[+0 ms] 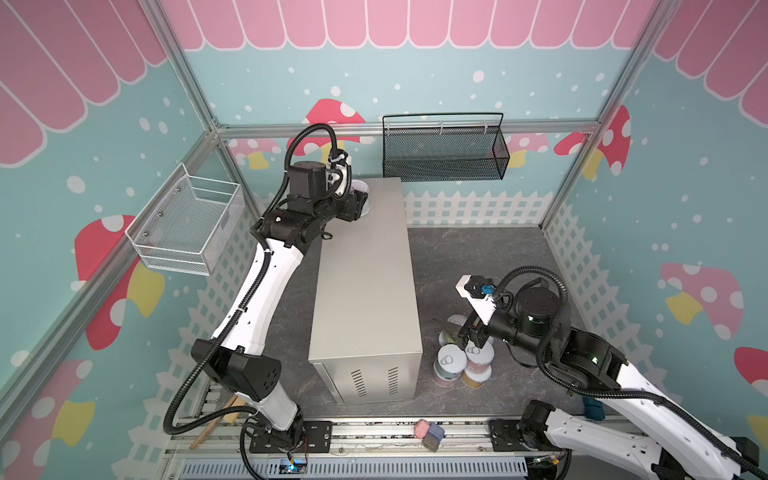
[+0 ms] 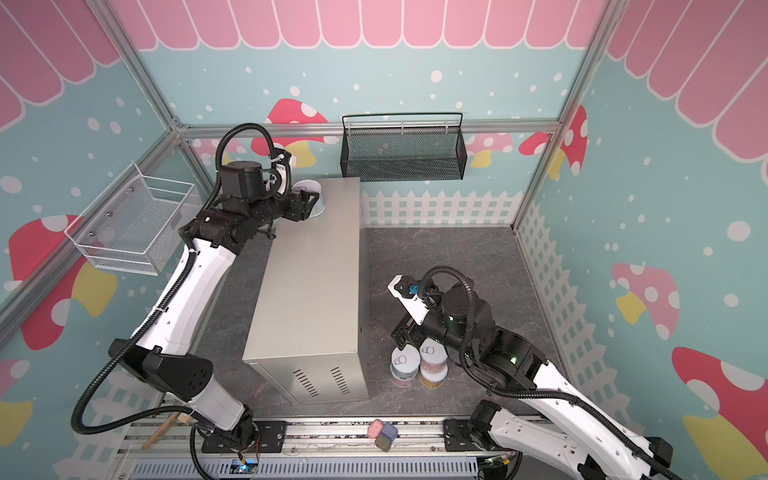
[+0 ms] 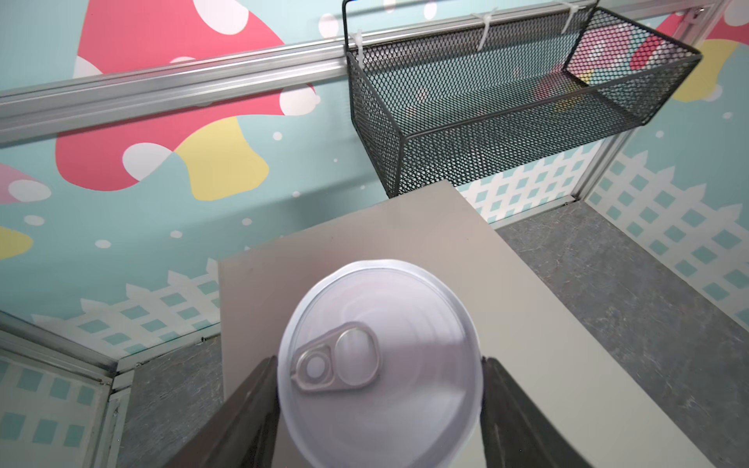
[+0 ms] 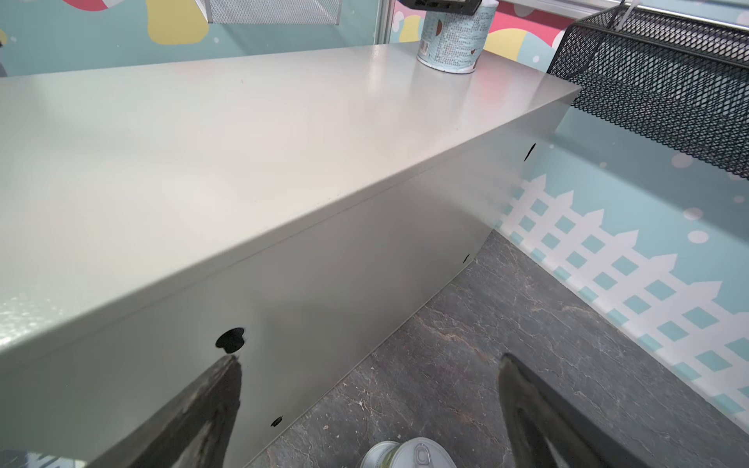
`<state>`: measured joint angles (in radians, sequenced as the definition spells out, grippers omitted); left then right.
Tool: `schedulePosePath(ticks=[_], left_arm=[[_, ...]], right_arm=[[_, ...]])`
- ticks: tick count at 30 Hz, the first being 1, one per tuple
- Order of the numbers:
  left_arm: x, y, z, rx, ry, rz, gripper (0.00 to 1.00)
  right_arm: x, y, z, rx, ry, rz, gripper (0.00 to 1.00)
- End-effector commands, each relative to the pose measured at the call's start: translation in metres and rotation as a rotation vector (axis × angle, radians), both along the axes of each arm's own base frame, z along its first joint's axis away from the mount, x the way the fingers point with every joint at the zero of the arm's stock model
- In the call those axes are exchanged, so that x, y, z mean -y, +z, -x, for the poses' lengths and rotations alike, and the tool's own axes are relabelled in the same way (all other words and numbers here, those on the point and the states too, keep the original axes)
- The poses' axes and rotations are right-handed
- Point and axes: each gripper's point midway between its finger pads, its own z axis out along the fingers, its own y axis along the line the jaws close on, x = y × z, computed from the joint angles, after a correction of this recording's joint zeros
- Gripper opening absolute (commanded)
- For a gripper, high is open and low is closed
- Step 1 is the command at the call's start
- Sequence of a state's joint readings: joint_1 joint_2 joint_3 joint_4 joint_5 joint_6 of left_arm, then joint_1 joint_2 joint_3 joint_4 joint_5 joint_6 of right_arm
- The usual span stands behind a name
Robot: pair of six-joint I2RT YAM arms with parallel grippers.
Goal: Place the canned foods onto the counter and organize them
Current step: 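Slide the can to the cabinet's far end with left gripper while right arm returns, then release and withdraw the left gripper while the right gripper descends to the cans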
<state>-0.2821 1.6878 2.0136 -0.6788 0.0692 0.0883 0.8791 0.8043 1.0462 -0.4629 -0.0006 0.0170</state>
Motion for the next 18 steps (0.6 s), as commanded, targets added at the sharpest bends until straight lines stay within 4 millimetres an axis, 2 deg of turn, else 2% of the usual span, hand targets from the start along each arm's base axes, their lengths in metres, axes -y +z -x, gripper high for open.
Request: schedulePosePath(ticks=[1, 9, 18], left_arm=[[0.000, 0.019, -0.012, 0.069, -0.004, -0.017, 0.69], [-0.013, 0.006, -0.037, 0.043, 0.057, -0.034, 0.69], [-0.027, 0.000, -0.038, 0.026, 0.087, -0.041, 0.69]], right_arm=[[0.002, 0.002, 0.003, 0.009, -0.005, -0.041, 0.99], [0.008, -0.015, 0.004, -0.023, -0.029, -0.038, 0.99], [0.012, -0.019, -0.002, -0.032, -0.072, -0.026, 0.99]])
